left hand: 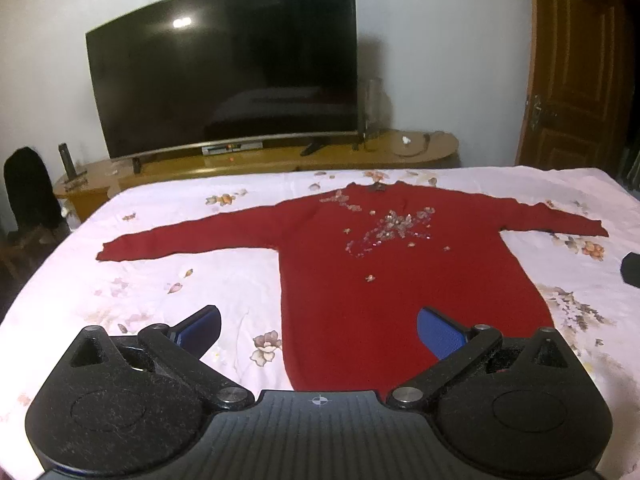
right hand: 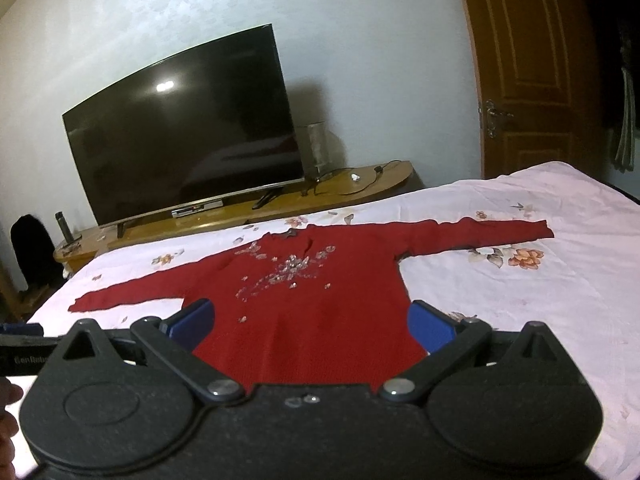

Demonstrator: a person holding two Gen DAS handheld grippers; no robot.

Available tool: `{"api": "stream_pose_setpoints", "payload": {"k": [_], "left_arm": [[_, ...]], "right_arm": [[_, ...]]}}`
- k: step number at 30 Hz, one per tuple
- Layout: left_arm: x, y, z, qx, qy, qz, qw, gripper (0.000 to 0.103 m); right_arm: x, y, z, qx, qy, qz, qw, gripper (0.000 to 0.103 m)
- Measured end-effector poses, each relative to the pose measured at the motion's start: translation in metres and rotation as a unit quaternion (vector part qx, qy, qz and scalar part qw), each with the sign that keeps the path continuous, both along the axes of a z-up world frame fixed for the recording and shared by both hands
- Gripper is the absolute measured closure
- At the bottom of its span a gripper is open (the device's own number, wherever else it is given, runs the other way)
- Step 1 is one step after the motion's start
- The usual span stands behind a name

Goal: Fold small clothes
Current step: 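Move the right tool to the sweater sleeve cuff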

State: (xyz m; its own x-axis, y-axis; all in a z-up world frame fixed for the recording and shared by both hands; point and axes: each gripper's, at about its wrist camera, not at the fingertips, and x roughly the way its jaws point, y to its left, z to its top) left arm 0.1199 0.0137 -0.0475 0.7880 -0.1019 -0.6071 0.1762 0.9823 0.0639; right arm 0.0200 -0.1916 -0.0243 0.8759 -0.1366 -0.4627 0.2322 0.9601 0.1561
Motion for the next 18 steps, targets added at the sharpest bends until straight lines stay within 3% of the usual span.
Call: {"api": "stream_pose_setpoints", "payload": {"k": [8, 18], "left_arm": [[0.043, -0.009, -0.015, 0.003, 0.012, 0.003, 0.9999, 0.000], [0.101, -0.060, -0.034, 0.016, 0.025, 0.015, 0.9994, 0.000]], "right_arm": [[0.032, -0.012, -0.004, -0.020, 0.007, -0.014, 1.000, 0.010], [0.084, -0.072, -0.023, 0.009, 0.018, -0.011, 1.000, 0.027]]}}
